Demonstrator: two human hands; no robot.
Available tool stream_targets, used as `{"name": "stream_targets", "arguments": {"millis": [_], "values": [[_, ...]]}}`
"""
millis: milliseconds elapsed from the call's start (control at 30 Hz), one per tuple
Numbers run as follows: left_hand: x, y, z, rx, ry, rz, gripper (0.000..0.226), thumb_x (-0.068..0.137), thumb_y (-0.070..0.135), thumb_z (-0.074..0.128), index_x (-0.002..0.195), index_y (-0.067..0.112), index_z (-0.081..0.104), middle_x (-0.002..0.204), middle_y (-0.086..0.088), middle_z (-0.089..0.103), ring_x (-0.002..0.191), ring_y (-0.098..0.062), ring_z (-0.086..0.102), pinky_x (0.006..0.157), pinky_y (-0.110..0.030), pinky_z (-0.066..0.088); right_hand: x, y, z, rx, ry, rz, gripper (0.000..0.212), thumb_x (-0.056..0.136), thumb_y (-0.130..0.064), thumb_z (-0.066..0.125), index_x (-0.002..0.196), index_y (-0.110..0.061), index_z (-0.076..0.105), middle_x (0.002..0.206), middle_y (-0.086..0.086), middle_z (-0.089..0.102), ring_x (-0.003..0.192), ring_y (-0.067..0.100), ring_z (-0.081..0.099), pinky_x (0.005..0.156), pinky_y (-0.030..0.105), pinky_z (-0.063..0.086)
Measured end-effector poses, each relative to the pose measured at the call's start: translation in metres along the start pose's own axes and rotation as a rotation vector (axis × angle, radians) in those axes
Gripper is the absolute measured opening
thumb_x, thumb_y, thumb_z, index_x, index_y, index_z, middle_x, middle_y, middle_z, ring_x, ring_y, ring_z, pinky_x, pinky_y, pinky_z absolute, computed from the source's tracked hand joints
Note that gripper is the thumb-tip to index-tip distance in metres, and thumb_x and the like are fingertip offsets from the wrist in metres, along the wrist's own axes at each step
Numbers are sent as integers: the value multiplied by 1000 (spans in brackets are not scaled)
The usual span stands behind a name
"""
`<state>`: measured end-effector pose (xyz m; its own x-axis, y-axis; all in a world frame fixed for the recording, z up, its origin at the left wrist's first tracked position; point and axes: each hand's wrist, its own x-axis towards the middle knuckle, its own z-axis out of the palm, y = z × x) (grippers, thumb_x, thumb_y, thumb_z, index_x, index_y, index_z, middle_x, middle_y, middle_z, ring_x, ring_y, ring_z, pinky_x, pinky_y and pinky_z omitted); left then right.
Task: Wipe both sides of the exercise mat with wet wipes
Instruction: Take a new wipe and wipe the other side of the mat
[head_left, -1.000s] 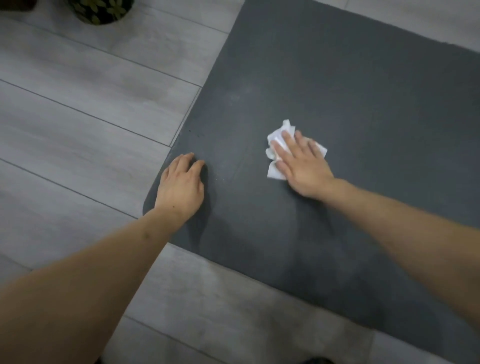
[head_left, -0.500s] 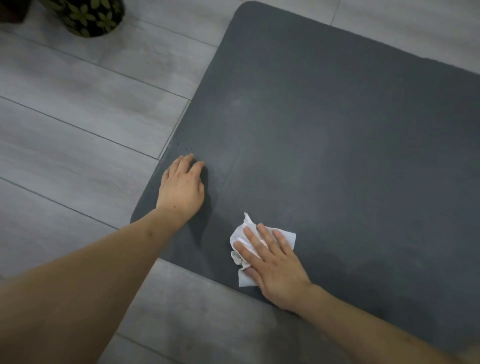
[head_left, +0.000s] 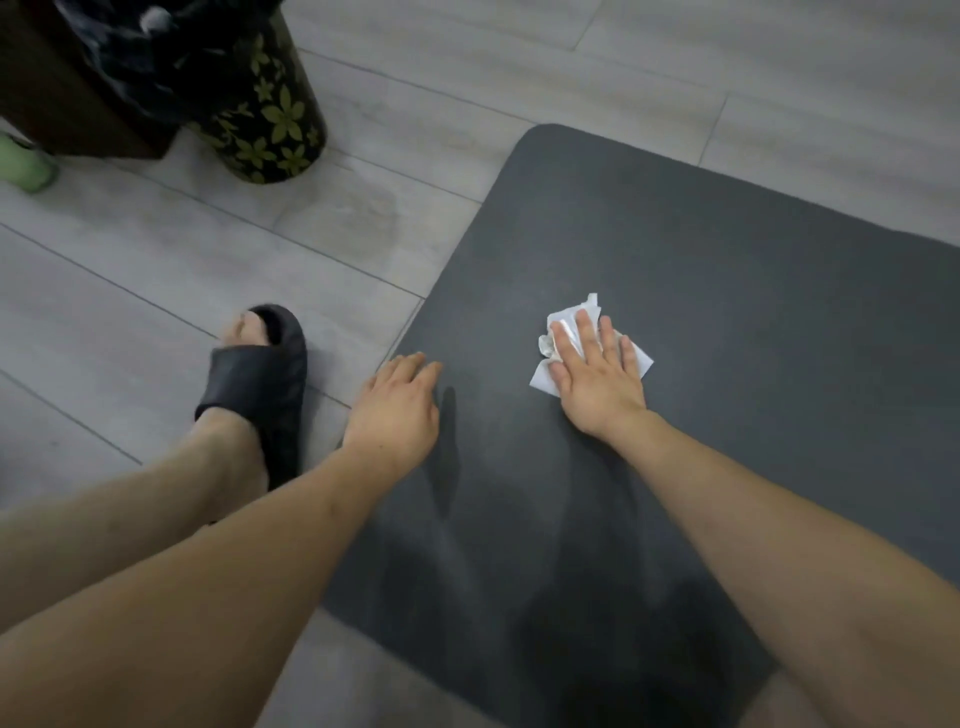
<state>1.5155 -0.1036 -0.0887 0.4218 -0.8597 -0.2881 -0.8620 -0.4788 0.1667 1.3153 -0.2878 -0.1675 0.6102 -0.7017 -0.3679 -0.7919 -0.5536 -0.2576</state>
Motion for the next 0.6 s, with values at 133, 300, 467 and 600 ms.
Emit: {"name": "stream_targets", "arguments": {"millis": [133, 300, 467, 600], "values": [[68, -8, 9, 0, 2, 96, 56, 99, 19, 44, 155, 19, 37, 164, -7, 30, 152, -27, 26, 124, -39, 21, 82, 0, -33, 9, 8, 74, 60, 108, -52, 12, 164, -38, -5, 170, -4, -23, 156, 25, -25, 126, 46, -15], [127, -30, 10, -17, -25, 79, 65, 95, 15, 47, 158, 13, 32, 166, -6, 29, 152, -22, 28, 123, -35, 23, 161, -5, -55, -13, 26, 89, 60, 107, -54, 11, 163, -40, -5, 171, -3, -22, 156, 27, -24, 126, 48, -15], [133, -40, 12, 16, -32, 105, 64, 96, 18, 46, 158, 20, 31, 168, 4, 23, 154, -13, 20, 124, -34, 12, 159, -21, -48, -41, 41, -3, 59, 108, -54, 9, 164, -38, -1, 172, 0, -18, 157, 31, -20, 127, 52, -7], [137, -40, 13, 14, 11, 124, 54, 95, 17, 46, 149, 20, 45, 161, 4, 39, 151, -12, 27, 124, -36, 16, 90, -59, -4, -144, 21, -394, 56, 109, -52, 15, 164, -40, 11, 174, 2, -6, 159, 32, -12, 128, 53, -2]]}}
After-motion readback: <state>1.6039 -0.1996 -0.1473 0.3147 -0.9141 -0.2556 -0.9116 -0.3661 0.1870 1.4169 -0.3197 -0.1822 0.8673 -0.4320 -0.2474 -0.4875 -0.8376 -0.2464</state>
